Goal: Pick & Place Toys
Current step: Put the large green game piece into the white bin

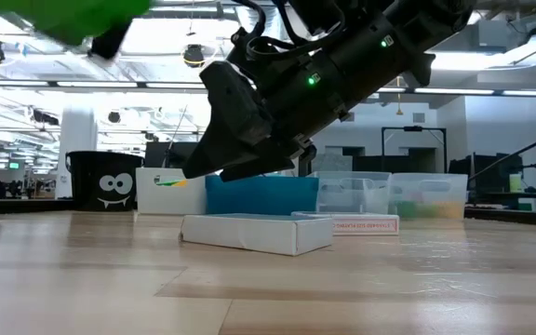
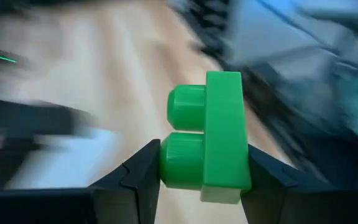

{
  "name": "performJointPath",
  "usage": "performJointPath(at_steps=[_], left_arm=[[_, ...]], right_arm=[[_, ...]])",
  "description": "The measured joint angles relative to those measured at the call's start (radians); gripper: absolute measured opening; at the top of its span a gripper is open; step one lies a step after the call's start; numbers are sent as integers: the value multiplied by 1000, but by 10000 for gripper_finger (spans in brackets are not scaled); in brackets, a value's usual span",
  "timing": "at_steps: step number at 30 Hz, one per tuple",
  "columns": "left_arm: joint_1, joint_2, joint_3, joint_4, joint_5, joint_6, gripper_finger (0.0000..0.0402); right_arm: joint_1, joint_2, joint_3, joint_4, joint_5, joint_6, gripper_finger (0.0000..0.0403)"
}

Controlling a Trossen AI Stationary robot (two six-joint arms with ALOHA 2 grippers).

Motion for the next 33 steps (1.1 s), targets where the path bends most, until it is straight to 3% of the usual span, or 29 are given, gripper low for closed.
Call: performJointPath(at_steps=[6,13,21,28,33], left_arm=[[1,-315,0,-101,-408,112,160],[17,-576,0,-107,-661,407,160],[178,-694,0,-137,-776,564,160],[490,-653,0,-249,-783,517,160],[733,-565,0,-314,-708,442,171]], right_arm=[[-26,0,0,-2,-1,-11,299],[-60,0,0,-1,-3,-11,299],[-87,0,0,5,-9,-34,299],[-96,0,0,40,-89,-34,299],[-85,0,0,86,-143,-65,299]])
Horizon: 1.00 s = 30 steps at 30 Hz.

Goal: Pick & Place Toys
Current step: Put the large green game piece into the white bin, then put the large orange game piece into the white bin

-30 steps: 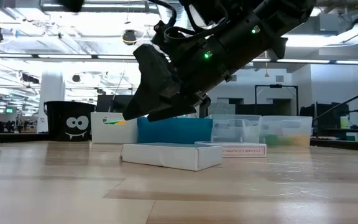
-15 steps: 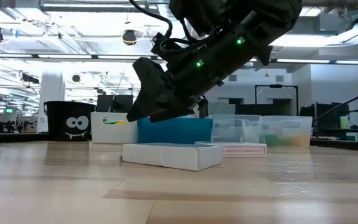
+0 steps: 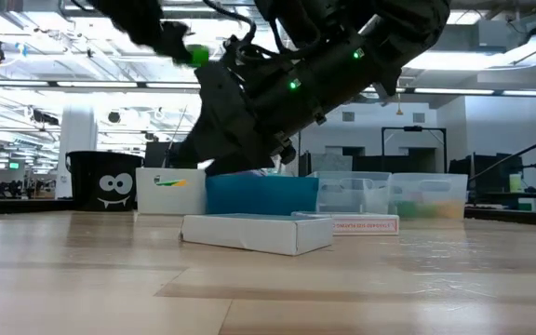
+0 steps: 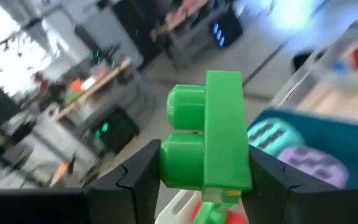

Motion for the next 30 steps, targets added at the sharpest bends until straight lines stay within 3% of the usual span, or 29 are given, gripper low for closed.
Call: performJointPath(at_steps=[8,11,17,21,24,28,30], left_arm=[[339,228,0,-45,335,-137,162],[427,324,0,-48,353,-139,169],[527,431,0,-65,349,-189,235],[538,426,0,-98,370,-206,268],[526,378,0,-128,440,-202,286],[485,268,-1,-202,630,-161,299],[457,191,0,-248,785,-154,302]], right_arm=[[16,0,0,21,-15,-32,299],[19,0,0,20,-15,-32,299],[26,0,0,19,-15,-32,299],[25,0,0,19,-16,-32,299],[23,0,0,17,-15,-32,299],[23,0,0,16,-15,-37,299],[25,0,0,15,-15,-38,299]])
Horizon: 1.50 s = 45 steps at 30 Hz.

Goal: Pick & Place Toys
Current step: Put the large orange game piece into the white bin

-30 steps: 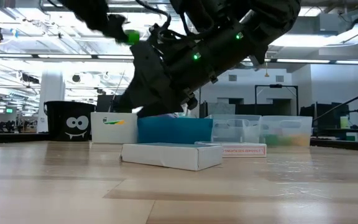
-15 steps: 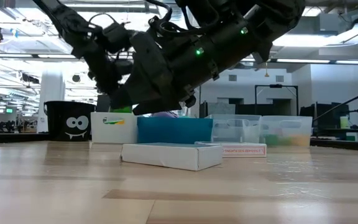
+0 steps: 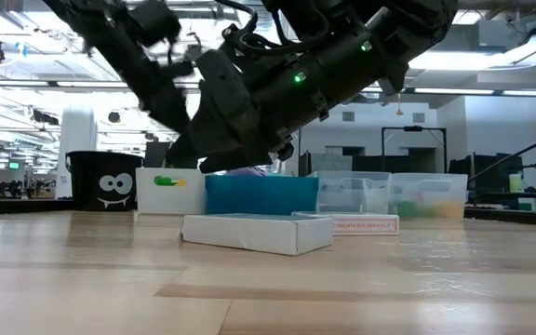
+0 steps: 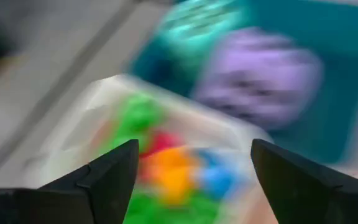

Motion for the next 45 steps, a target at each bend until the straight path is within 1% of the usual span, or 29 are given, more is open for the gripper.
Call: performJointPath(at_steps=[4,5,6,7,9,12,16,19,22,27,33,35,41,45], left_arm=[[-74,-144,0,-119,401,-19,300],[-98,-176,0,-149,475,-32,299],[-125,-205,0,-188,526,-54,298],[-156,-231,0,-230,549,-74,297],[-223,-276,0,-322,534,-125,296],[-324,-317,0,-471,432,-250,296],[-443,-327,0,-635,305,-439,297],[-523,-311,-6,-694,267,-566,297],[-590,-302,-53,-677,268,-662,297],[-701,-281,-165,-617,330,-814,297],[-830,-275,-279,-547,343,-1023,297],[-865,-276,-301,-493,359,-1066,297],[-942,-276,-339,-297,360,-1162,297],[-980,-254,-347,-279,336,-1207,297]], right_arm=[[16,0,0,-21,2,12,299],[22,0,0,-28,3,25,299],[28,0,0,-35,4,42,299],[35,0,0,-43,4,60,299],[49,0,0,-58,7,93,299],[71,0,0,-72,41,137,299],[100,0,0,-74,80,200,299],[118,0,0,-70,83,234,299],[130,0,0,-61,83,234,299],[126,0,0,-58,84,234,299],[101,0,0,-58,81,210,299],[95,0,0,-58,80,193,299],[82,0,0,-58,80,170,299],[78,0,0,-59,79,170,299]])
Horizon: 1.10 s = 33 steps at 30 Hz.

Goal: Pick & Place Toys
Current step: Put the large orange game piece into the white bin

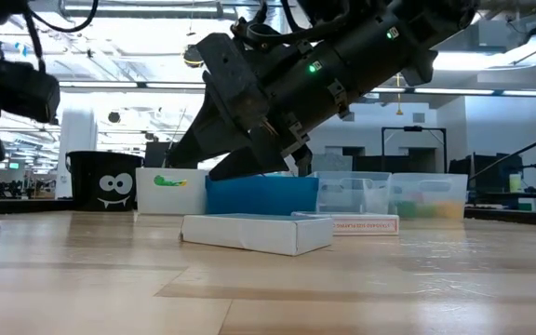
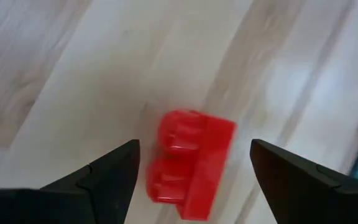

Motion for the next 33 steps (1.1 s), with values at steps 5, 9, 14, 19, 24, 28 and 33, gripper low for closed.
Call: performJointPath(at_steps=[5,9,14,19,24,28,33], left_arm=[[-23,86,0,1,-21,-29,297],[-47,172,6,8,-25,-32,297],[-74,217,11,4,-42,-56,297],[-92,195,5,7,-98,-77,290],[-108,191,3,10,-146,-103,246],[-120,191,3,-2,-166,-102,178],[-121,191,3,10,-190,-107,162]], right_arm=[[0,0,0,1,0,-18,299],[-1,0,0,1,-1,-25,299],[-8,0,0,0,-1,-26,299],[-8,0,0,1,-1,-26,299],[-7,0,0,1,-1,-25,299],[-7,0,0,1,-1,-23,299],[-6,0,0,3,-1,-23,299]])
